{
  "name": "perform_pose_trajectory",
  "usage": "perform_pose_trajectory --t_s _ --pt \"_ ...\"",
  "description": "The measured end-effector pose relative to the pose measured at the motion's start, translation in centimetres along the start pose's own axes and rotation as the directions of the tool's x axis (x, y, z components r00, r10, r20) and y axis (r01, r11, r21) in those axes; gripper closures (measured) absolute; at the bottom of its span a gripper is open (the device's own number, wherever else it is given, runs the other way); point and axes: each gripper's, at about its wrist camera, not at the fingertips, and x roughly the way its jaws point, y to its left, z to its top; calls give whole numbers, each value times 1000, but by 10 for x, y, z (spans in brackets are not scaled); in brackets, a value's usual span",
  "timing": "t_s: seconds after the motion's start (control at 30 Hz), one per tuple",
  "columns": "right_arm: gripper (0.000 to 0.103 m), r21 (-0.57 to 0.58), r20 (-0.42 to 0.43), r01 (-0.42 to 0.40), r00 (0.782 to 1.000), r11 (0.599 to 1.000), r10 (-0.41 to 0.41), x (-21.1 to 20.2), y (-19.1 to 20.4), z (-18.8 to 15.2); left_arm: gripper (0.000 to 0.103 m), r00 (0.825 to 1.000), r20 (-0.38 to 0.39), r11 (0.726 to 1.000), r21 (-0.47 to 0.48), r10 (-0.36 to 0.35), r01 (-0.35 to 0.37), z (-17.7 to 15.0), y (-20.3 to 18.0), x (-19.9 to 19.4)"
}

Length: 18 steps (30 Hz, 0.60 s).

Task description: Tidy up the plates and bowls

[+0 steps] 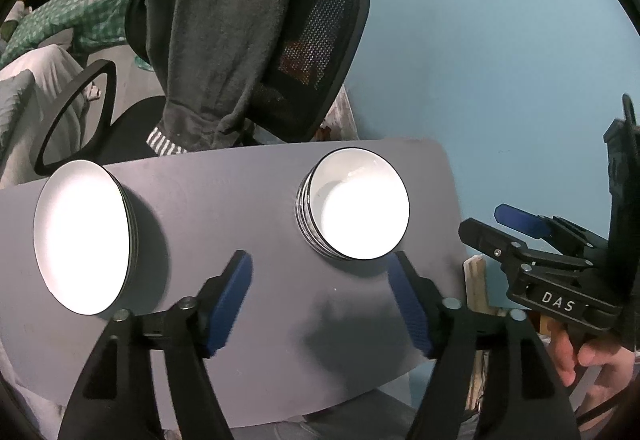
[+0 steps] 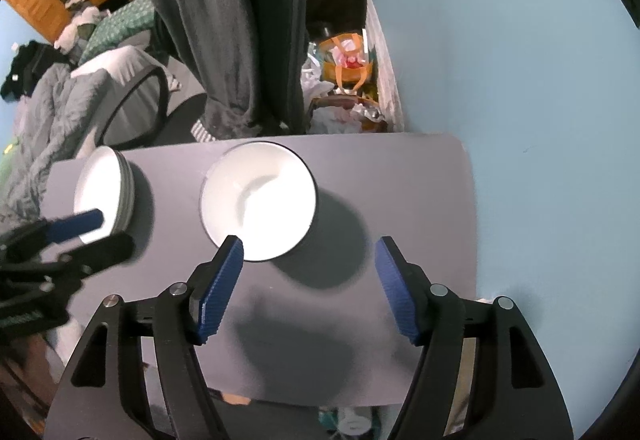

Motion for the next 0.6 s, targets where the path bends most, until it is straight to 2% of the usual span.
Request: perform_pose_trajectory --t_s 0.3,0.6 --pt "35 -12 -53 13 999 1000 -14 30 -13 5 28 999 -30 996 -77 -45 42 10 16 28" --pt "35 11 -65 -77 995 997 78 76 -27 20 28 994 -100 993 -109 -53 42 20 26 74"
